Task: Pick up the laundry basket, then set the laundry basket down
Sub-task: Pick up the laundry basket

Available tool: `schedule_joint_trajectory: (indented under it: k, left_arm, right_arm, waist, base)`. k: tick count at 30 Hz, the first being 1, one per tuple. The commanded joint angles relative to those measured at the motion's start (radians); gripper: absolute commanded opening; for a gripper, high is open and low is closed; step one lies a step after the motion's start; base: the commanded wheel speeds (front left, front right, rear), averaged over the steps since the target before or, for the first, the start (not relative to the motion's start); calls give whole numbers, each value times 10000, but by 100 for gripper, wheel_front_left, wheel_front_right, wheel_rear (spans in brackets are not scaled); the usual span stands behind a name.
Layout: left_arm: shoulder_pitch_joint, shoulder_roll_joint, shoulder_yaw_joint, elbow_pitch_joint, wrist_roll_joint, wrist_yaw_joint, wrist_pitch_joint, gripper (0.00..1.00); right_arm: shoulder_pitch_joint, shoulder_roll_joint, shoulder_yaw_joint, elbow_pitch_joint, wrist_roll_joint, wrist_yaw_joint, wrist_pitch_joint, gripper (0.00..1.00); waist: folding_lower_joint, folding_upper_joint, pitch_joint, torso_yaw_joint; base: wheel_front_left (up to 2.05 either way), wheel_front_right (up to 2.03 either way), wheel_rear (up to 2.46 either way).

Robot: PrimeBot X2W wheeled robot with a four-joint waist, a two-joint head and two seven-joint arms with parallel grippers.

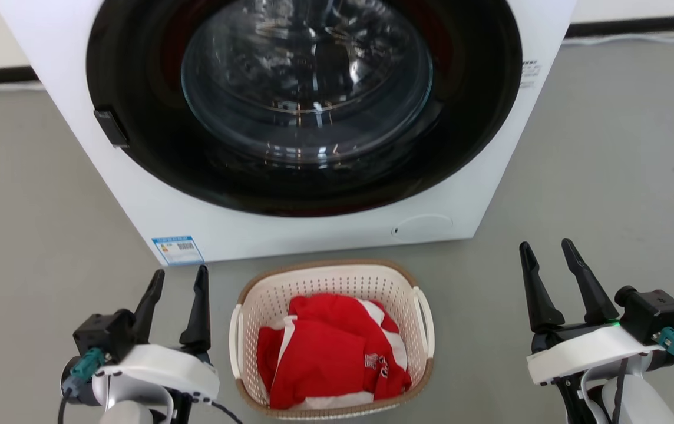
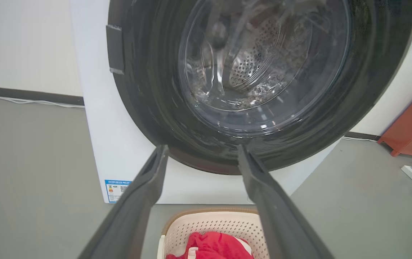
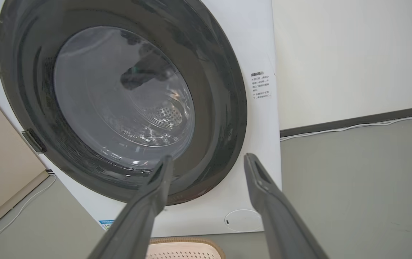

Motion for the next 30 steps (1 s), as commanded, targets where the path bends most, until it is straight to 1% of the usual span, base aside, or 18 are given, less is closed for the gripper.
schedule_joint_trajectory:
  k: [1,7,14,19,25,30]
  left_arm:
    - [-525,109,330,-185,-164,-3,-61,100]
    - [-1078,107,449,233,-366,-23,-61,100]
    - [-1728,121,470,1125,-427,-48,-61,100]
    - [-2199,145,443,1750,-447,-58,-61,100]
    - [-2829,272,149,2407,-543,-61,-61,100]
    - [-3538,378,-84,3327,-494,-62,-61,100]
  right_arm:
    - [-260,-97,254,-211,68,71,-107,100]
    - [-751,-110,231,-30,217,71,-107,100]
    - [-1394,-126,372,523,483,71,-107,100]
    - [-1792,-201,541,1044,478,71,-107,100]
    - [-2329,-302,796,1859,558,71,-107,100]
    - [-2856,-396,1071,2564,681,71,-107,100]
  waist:
    - [0,-1,256,14]
    - [0,-1,1109,7]
    - [0,-1,1958,16]
    - [0,-1,2539,57]
    - [0,-1,3332,119]
    - [0,-1,4052,184]
  base:
    - [0,0,0]
    - [0,0,0]
    - [0,0,0]
    - [0,0,0]
    - [0,0,0]
    - [0,0,0]
